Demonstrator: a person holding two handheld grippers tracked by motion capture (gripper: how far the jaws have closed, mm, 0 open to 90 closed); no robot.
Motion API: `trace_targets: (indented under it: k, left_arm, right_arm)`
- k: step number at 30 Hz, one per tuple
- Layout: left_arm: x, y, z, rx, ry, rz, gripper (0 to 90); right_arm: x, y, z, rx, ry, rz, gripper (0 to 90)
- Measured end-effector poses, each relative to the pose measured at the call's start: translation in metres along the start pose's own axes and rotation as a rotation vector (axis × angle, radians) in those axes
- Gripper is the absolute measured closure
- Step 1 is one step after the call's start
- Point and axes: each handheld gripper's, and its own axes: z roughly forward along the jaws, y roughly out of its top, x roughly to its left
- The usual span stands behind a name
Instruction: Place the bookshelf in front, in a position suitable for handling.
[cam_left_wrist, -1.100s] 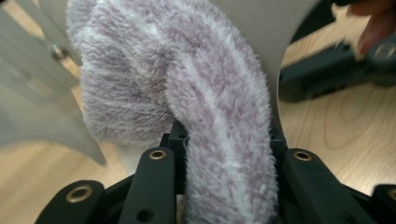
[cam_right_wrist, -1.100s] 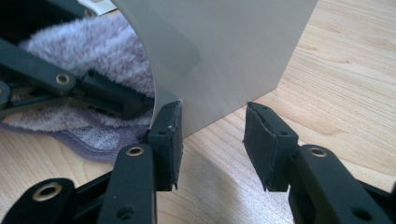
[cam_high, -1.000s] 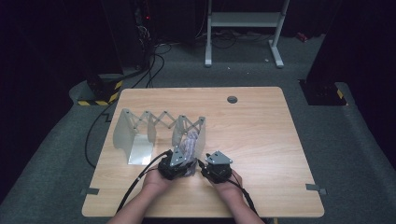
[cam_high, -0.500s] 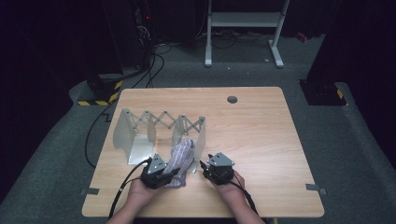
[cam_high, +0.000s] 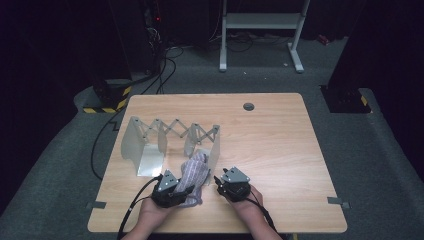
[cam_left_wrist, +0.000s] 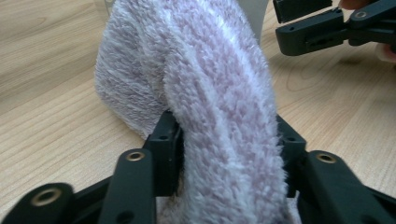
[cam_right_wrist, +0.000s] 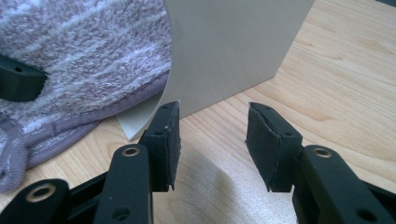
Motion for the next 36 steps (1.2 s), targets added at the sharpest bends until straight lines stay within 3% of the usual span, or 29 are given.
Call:
trace_targets:
  k: [10, 22, 24, 26, 28, 33, 35, 36]
  left_arm:
    - [0.003, 0.003, -0.01, -0.016, -0.005, -0.018, 30.5]
    - [0.003, 0.006, -0.023, -0.089, -0.032, -0.032, 27.0]
    - [0.005, 0.006, -0.027, -0.106, -0.037, -0.044, 29.5]
    - [0.006, 0.006, -0.029, -0.117, -0.045, -0.05, 38.0]
    - [0.008, 0.006, -0.036, -0.141, -0.027, -0.057, 43.5]
    - [0.016, 0.005, -0.045, -0.177, 0.045, -0.066, 60.5]
    - [0.019, 0.005, -0.046, -0.175, 0.062, -0.073, 65.7]
    - [0.024, 0.004, -0.046, -0.159, 0.092, -0.081, 67.4]
  right_arm:
    - [0.003, -0.001, -0.009, -0.008, 0.016, 0.003, 54.5]
    - [0.007, 0.001, -0.014, -0.023, 0.04, -0.009, 56.2]
    - [0.009, 0.001, -0.014, -0.023, 0.044, -0.01, 56.6]
    - [0.01, 0.001, -0.014, -0.025, 0.05, -0.014, 57.0]
    - [0.012, 0.002, -0.014, -0.028, 0.056, -0.02, 59.1]
    - [0.016, 0.004, -0.016, -0.037, 0.068, -0.031, 63.0]
    - [0.018, 0.004, -0.016, -0.038, 0.074, -0.033, 63.9]
    - [0.019, 0.004, -0.016, -0.036, 0.079, -0.036, 63.9]
